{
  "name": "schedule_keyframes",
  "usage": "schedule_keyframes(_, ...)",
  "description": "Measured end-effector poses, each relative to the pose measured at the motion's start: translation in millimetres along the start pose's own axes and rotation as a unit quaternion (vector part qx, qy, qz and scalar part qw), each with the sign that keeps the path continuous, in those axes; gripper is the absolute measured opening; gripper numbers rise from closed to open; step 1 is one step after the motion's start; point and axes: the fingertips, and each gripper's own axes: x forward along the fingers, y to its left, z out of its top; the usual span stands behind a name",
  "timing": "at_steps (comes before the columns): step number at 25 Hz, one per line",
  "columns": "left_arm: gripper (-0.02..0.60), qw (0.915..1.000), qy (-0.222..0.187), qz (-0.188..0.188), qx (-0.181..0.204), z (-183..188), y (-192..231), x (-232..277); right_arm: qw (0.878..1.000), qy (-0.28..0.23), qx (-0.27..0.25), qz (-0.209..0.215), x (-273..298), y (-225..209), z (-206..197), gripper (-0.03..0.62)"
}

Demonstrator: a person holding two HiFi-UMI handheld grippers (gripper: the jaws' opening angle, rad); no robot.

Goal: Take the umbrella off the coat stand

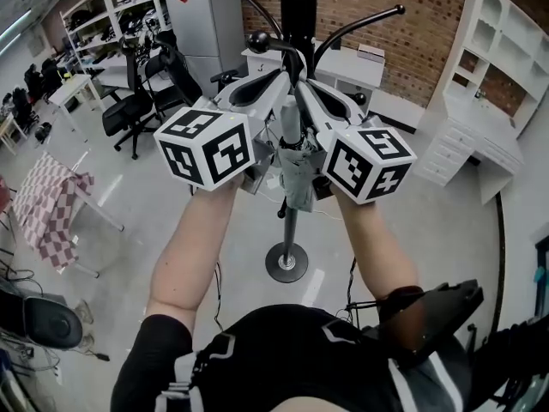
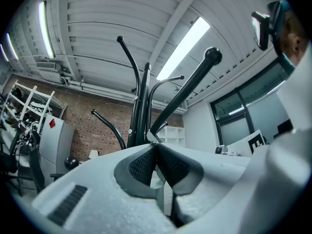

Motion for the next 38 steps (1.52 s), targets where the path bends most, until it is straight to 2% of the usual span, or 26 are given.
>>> schedule_keyframes(6, 0.014, 0.9999, -0.014, -0.008, 0.003, 16, -9, -12, 1.000, -0.007, -0.022, 0.009, -7, 14, 15, 0.008)
schedule_keyframes(10, 0.014, 0.9994, -0.027, -0.019, -0.009, 31, -22, -20, 0.999, -0.009, -0.030, 0.018, -14, 25, 30, 0.008)
schedule_keyframes(13, 0.014, 0.9993, -0.032, -0.018, 0.003, 41, -28, -23, 0.999, -0.015, -0.034, 0.024, -18, 31, 41, 0.008)
schedule_keyframes(18, 0.014, 0.9984, -0.052, -0.022, 0.005, 56, -38, -44, 0.997, -0.025, -0.072, 0.027, -25, 55, 52, 0.008)
schedule_keyframes(25, 0.014, 0.9978, -0.061, -0.026, -0.002, 68, -47, -66, 0.997, -0.031, -0.059, 0.041, -34, 80, 61, 0.008)
schedule_keyframes(38, 0.014, 0.9956, -0.086, -0.035, 0.012, 95, -77, -99, 0.995, -0.053, -0.078, 0.042, -55, 117, 85, 0.008)
